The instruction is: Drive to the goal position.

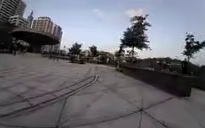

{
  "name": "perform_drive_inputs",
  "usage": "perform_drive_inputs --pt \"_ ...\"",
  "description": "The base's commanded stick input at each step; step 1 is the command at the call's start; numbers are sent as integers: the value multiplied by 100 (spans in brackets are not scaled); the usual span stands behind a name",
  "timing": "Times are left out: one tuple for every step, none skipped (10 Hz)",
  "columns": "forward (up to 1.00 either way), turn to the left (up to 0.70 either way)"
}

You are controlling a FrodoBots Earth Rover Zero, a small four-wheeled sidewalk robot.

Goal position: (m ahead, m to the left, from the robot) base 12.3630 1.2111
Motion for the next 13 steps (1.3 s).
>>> perform_drive_inputs --pt "100 0" --pt "100 0" --pt "100 -18" --pt "100 -40" --pt "100 -40" --pt "100 -40" --pt "100 -15" --pt "100 -7" --pt "100 -20" --pt "100 -33" --pt "100 -40" --pt "100 -40" --pt "100 -40"
